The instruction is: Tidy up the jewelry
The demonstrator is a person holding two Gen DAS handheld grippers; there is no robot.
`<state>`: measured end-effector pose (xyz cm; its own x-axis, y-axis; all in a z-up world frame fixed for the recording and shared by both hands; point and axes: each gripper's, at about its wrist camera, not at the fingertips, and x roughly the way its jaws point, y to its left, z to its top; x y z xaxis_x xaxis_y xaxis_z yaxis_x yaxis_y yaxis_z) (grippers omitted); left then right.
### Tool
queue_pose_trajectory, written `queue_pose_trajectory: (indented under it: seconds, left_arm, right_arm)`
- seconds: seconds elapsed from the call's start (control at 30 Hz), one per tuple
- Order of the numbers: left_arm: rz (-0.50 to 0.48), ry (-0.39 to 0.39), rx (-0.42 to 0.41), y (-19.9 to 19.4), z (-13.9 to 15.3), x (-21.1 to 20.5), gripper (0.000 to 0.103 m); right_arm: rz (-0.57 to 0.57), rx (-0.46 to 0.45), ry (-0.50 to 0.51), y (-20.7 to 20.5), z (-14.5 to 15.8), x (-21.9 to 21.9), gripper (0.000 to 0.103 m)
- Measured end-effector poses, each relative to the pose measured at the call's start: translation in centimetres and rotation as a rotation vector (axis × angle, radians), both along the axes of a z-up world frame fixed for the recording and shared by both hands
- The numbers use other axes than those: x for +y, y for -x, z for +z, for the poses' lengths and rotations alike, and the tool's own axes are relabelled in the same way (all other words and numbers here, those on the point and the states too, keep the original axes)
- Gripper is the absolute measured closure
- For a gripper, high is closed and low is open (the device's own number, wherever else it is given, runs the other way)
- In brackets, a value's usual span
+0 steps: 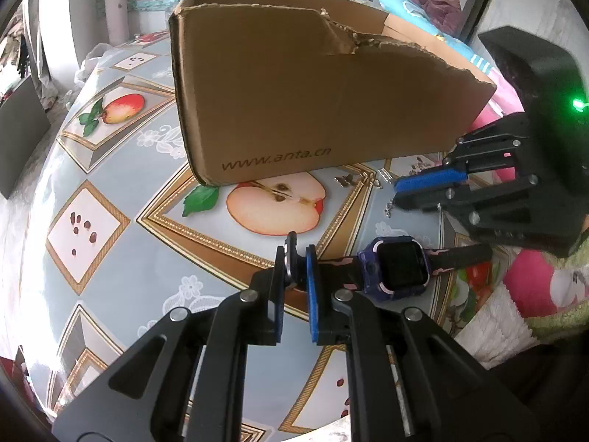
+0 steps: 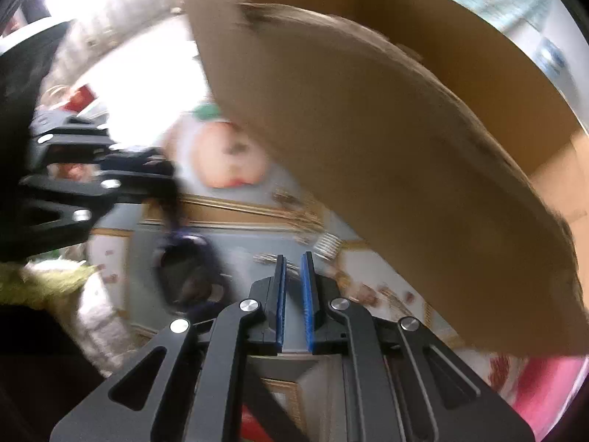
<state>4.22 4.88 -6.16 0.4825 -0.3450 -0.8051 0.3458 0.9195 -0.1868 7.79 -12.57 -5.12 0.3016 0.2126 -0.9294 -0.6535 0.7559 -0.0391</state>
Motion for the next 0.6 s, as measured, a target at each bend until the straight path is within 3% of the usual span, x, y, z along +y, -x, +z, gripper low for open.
queue_pose_trajectory:
  seconds: [0.17, 0.23, 0.3, 0.4, 0.6]
  left_arm:
    - [0.015, 0.004, -0.003, 0.3, -0.1, 0.1, 0.093]
    - [0.021, 0.007, -0.003, 0.3, -0.1, 0.0, 0.093]
    - [0.027, 0.01, 0.0, 0.4, -0.1, 0.1, 0.093]
    - [0.031, 0.006, 0.001, 0.4, -0.1, -0.1, 0.093]
    - [0.041, -0.003, -0.004, 0.5, 0.0, -0.4, 0.093]
  right_arm:
    - [-0.199, 0.025, -0.193, 0.8, 2.7, -4.8, 0.092]
    - [-0.288, 0.068, -0.255, 1.8, 3.0, -7.0, 0.086]
    - [-0.377, 0.138, -0.313, 3.2, 2.4, -9.3, 0.076]
    - [-0.464, 0.221, -0.35, 5.3, 0.9, -11.4, 0.068]
    - [-0.572, 0.272, -0.411, 7.4, -1.6, -12.2, 0.057]
